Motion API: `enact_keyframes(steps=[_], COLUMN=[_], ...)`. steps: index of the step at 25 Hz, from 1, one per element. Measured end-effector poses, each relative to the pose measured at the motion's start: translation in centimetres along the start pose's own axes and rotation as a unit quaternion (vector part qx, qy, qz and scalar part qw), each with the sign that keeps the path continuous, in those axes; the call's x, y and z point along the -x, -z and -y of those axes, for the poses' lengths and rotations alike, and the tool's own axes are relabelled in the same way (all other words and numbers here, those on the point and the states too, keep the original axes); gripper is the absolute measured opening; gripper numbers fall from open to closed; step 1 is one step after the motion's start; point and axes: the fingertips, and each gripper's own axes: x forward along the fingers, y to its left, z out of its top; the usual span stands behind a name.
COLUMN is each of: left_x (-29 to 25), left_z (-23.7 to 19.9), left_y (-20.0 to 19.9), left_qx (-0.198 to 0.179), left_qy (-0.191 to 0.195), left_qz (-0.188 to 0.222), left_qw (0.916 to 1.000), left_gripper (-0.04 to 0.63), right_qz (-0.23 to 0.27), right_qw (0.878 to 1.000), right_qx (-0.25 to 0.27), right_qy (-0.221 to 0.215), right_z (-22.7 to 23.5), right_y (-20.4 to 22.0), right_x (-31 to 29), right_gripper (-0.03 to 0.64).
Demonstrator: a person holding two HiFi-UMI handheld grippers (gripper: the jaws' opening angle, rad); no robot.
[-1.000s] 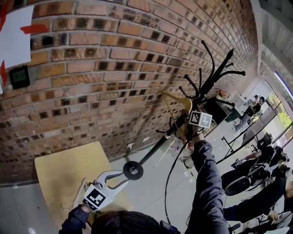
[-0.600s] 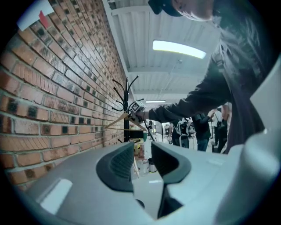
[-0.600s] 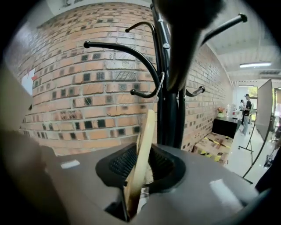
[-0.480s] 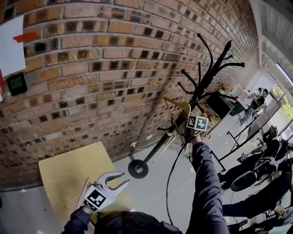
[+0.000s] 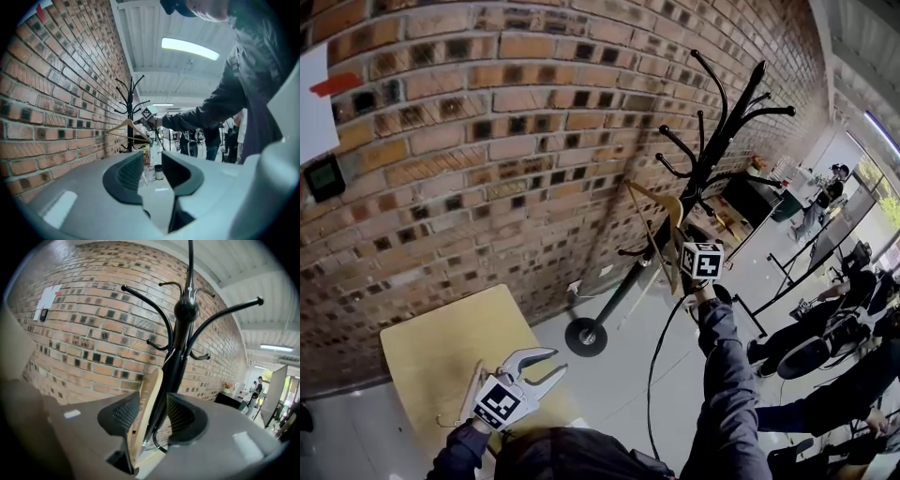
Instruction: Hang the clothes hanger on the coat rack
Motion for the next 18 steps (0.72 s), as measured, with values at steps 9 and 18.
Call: enact_keyframes(steps=[9,18], left_x=[-0.1,1.7], left_z=[-0.8,-1.7], left_y=[0.7,2.3], left_qx=[0.013,0.067], left_qy=[-0.022,-0.071], left_qz=[-0.013,-0.018], left_qw=[0.9996,0.9951], left_gripper=[0.129,0.127], right_qz=[0.106,0.103], right_qw=[0.988,0.955], right_qx=[0.009,0.033], right_qy=[-0.108,-0.275], right_z=[-11.9,-30.6], right_y=[0.7,7.1], right_x=[13.1,22.4], right_gripper=[0.153,0.152])
